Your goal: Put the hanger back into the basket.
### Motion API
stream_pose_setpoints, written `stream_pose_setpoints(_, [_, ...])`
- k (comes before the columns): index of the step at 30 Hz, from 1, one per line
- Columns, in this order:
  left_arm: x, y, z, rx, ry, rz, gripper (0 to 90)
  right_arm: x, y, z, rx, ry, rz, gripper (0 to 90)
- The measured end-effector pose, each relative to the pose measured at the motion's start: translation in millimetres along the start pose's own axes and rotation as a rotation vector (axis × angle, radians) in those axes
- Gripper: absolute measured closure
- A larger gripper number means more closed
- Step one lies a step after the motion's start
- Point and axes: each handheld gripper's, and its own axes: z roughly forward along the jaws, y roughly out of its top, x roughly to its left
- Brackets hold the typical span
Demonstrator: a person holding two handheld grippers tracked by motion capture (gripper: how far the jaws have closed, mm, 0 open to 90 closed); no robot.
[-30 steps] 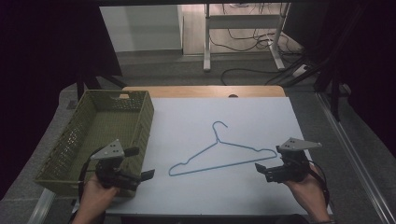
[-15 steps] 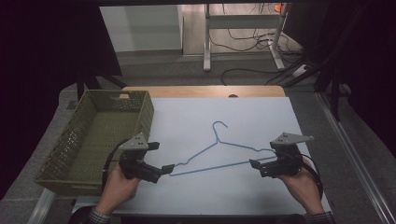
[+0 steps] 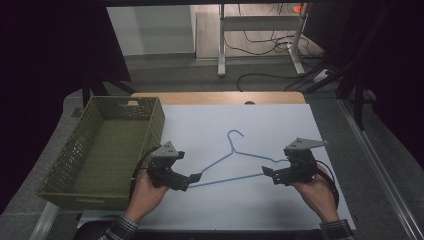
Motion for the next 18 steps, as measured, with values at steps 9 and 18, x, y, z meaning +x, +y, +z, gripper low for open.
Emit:
stream_pose_setpoints(9, [11.2, -13.3, 17.9, -0.011, -0.004, -0.025, 1.1, -3.5, 5.3, 15.4, 0.014, -0.004, -0.015, 0.0])
stream_pose_setpoints(18, [19.3, -25.6, 33.0, 0.023, 0.022, -0.009, 1.2, -5.8, 14.1, 42.3, 0.018, 0.003, -0.007, 0.0])
